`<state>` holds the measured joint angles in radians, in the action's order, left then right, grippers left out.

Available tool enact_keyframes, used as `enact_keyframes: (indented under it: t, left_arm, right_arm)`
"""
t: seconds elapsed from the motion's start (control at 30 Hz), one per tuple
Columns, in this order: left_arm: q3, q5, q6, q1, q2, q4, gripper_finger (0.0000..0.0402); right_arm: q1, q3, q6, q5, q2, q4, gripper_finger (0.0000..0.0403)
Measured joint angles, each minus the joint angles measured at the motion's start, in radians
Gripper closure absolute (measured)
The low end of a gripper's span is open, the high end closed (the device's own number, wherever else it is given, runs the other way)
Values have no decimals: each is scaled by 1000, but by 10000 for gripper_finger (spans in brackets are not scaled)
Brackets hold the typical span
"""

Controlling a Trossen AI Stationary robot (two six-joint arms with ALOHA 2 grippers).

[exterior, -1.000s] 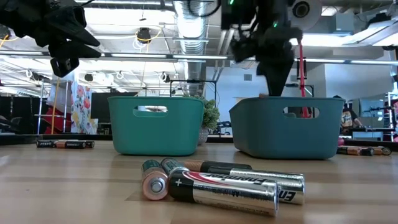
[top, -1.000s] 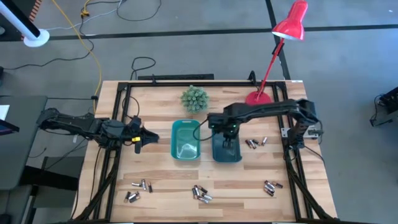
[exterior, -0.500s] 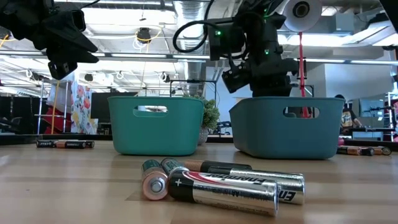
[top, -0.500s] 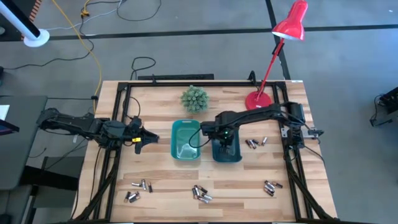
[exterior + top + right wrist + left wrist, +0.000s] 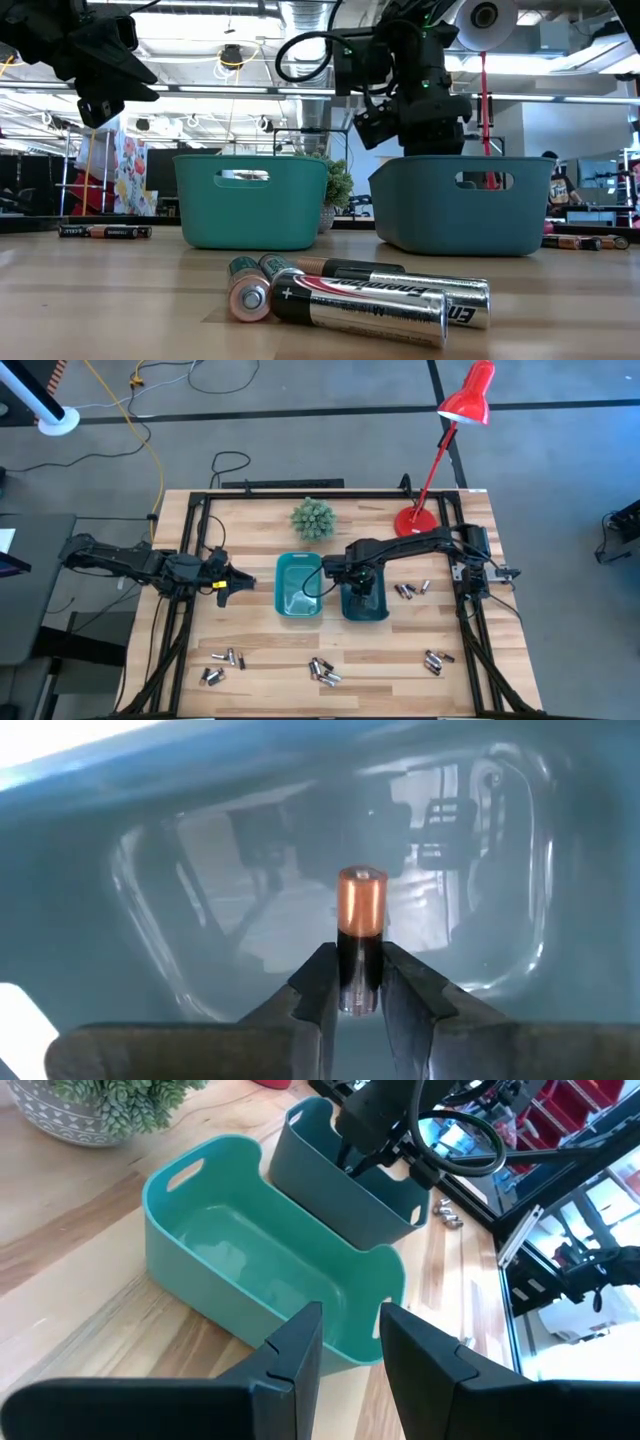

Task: Sort batteries
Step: Put the black battery into the blue bin

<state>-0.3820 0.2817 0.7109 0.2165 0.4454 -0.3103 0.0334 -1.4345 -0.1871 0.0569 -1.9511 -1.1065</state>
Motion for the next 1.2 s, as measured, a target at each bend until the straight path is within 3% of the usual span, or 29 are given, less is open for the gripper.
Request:
enact_keyframes:
  t: [0.3, 0.7, 1.0, 1.2]
  left_arm:
    - [0, 1, 0, 0, 0, 0, 301]
    - [0, 95, 10, 0, 6, -36, 292]
    - [0, 134, 9, 0, 66, -75, 236]
    - [0, 136, 57, -2, 89, -77, 231]
  right_arm:
    - [0, 0, 0, 0, 0, 0, 314]
    - [0, 0, -23, 0, 22, -26, 313]
    - [0, 0, -75, -1, 198, -14, 313]
    - [-8, 0, -112, -51, 358, -12, 314]
